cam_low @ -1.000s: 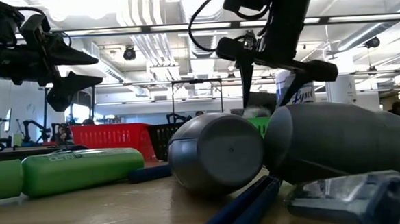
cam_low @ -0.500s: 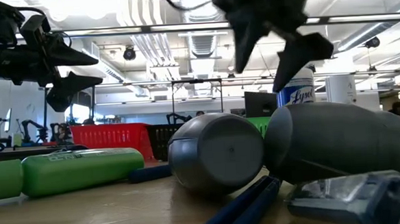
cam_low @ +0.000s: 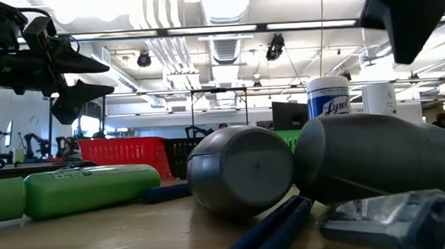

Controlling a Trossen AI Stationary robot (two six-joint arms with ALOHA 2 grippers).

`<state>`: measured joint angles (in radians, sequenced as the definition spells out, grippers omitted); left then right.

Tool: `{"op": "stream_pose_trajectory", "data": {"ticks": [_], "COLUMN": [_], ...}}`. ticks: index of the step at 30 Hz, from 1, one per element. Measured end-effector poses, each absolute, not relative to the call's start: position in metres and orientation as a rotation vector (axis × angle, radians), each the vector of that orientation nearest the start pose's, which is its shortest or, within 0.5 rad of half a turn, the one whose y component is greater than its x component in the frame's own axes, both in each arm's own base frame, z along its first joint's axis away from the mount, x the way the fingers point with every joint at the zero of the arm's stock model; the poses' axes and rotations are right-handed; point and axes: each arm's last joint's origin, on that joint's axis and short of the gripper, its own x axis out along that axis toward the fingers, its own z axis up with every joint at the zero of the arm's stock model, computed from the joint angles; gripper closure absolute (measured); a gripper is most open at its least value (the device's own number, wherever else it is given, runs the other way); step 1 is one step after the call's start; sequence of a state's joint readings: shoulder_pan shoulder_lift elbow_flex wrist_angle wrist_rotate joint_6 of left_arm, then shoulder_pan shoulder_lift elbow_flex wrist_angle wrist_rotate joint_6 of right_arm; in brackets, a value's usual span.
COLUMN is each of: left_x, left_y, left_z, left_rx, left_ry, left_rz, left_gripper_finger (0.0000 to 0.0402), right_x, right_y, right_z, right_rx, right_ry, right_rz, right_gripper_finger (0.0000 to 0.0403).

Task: Pick & Place Travel size toiletries
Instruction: Put the gray deodorant into the green basket

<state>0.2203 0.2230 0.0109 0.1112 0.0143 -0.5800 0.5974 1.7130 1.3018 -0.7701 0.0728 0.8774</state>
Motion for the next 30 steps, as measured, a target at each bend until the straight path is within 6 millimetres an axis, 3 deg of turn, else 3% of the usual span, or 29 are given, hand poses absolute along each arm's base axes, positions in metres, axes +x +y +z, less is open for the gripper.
{"op": "stream_pose_trajectory", "data": {"ticks": [5,9,13,20,30], "left_x": [0.108,0.108,0.108,0.108,0.108], "left_y": [0.024,0.024,0.024,0.024,0.024], "left_z": [0.159,0.159,0.159,0.159,0.159], "left_rx": [-0.590,-0.590,-0.590,-0.590,-0.589], "left_ry": [0.038,0.039,0.039,0.039,0.039], "left_rz": [0.229,0.229,0.229,0.229,0.229], "left_gripper_finger": [0.0172,0.0172,0.0172,0.0172,0.0172], "right_x": [0.283,0.290,0.298,0.316,0.325], "right_y": [0.210,0.224,0.233,0.257,0.261], "right_z": [0.227,0.211,0.201,0.172,0.166], "right_rx": [0.238,0.214,0.257,0.075,0.043], "right_ry": [1.146,1.142,1.172,1.212,1.225], "right_rz": [0.041,0.074,0.015,0.098,0.020], "right_gripper_finger": [0.0053,0.0040,0.0044,0.0060,0.0073]}}
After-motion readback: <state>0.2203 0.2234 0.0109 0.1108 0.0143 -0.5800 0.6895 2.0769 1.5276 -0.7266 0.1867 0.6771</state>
